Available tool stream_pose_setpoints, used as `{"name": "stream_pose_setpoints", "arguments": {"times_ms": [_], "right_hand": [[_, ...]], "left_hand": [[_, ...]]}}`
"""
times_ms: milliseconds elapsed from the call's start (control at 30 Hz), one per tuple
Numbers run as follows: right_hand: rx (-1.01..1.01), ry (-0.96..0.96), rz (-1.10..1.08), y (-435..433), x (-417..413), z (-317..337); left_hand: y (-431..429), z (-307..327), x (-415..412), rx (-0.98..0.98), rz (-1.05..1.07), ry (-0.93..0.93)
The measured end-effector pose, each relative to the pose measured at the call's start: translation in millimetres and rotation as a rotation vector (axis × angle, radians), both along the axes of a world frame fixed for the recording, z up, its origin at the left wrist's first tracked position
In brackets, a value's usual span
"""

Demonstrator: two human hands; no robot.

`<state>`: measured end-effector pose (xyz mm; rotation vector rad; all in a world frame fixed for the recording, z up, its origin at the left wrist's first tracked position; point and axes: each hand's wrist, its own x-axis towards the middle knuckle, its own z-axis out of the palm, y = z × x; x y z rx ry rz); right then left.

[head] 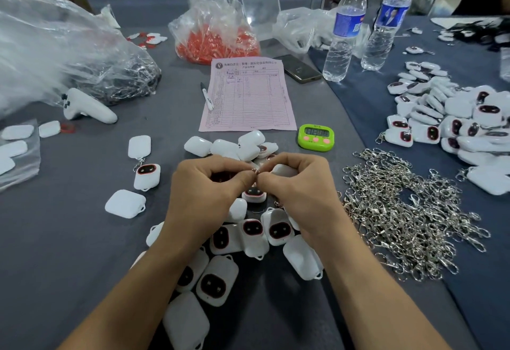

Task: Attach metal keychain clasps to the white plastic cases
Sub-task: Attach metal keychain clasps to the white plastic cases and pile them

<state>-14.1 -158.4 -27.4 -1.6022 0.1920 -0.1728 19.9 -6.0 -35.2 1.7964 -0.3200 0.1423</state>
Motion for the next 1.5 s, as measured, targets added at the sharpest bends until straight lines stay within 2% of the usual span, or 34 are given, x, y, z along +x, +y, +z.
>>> {"name": "stream_pose_setpoints", "arguments": {"times_ms": [133,233,833,1133,1500], "right_hand": [[-0.272,-0.118,-0.155,1.3,-0.8,-1.5],[-0.348,-0.237,-0.174,1.3,-1.8,-0.1],[-0.208,-0.185,0.022,-5.7,2.8,-2.5],[-0.195,-0.161,0.096,-8.3,3.4,-4.7],[-0.113,-0.137,0.142,-8.5,3.7,-6.8]], "left_hand": [[-1.4,2.4,-2.4,0.107,0.035,-0.146],[-1.7,1.4,-3.1,0.126,0.043,-0.145],[8.1,7.0,2.9,0.021,-0.213,0.0],[9.7,13.6,0.2,0.022,-0.251,0.082],[9.5,12.6,2.2,0.051,-0.242,0.035]]}}
